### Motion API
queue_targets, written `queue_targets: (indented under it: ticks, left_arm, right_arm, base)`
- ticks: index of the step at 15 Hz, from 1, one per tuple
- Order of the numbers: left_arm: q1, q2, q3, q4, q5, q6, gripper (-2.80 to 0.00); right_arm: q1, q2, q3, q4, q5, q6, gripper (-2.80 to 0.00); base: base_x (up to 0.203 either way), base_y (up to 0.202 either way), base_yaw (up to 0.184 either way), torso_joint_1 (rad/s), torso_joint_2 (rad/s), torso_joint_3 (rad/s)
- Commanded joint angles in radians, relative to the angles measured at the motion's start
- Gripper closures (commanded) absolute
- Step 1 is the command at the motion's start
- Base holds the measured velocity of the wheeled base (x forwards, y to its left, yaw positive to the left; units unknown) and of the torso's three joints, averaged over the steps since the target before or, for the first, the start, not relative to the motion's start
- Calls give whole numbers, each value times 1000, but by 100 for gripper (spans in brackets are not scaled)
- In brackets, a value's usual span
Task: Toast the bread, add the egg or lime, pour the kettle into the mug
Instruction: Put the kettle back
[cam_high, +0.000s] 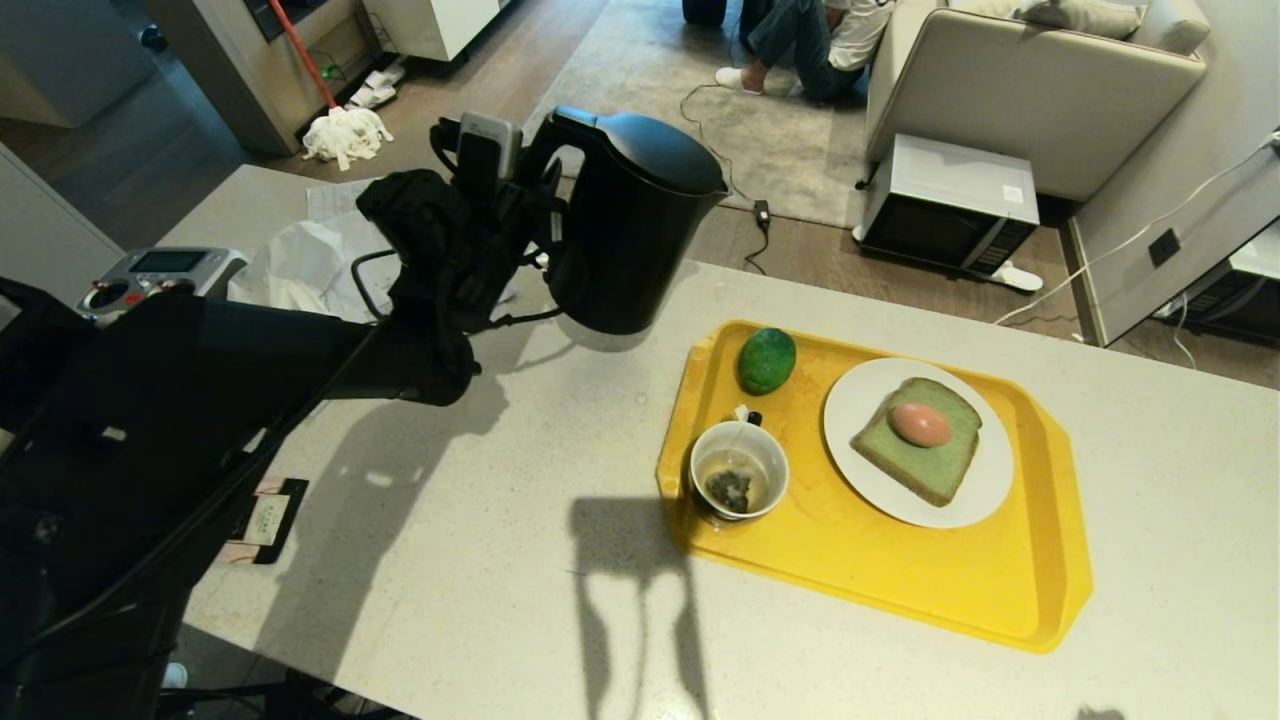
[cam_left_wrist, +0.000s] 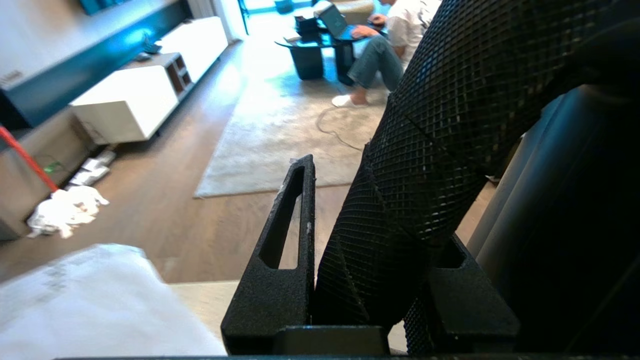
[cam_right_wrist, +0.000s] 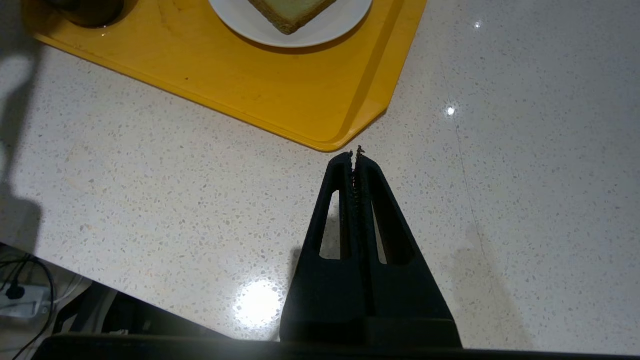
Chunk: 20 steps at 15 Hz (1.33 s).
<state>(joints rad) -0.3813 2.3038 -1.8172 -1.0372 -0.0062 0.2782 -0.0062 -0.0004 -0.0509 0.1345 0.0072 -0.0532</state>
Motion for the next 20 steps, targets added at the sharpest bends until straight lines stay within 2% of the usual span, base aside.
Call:
queue_targets:
  ticks: [1,7,11,20]
  left_arm:
    - [-19,63,-20,-4,0,4,0]
    - [-25,109,-11,-4,6,13,0]
    - [2,107,-8,2,9,36,0]
    - [-2,71,21,11,9,53,0]
  right_arm:
    - [0,0,0,1,0,0,0]
    - [0,0,0,1,0,0,0]
    - [0,0,0,1,0,0,0]
    - [0,0,0,1,0,0,0]
  base:
    - [0,0,0,0,0,0]
    - [0,0,0,0,0,0]
    - [0,0,0,0,0,0]
    - [0,0,0,0,0,0]
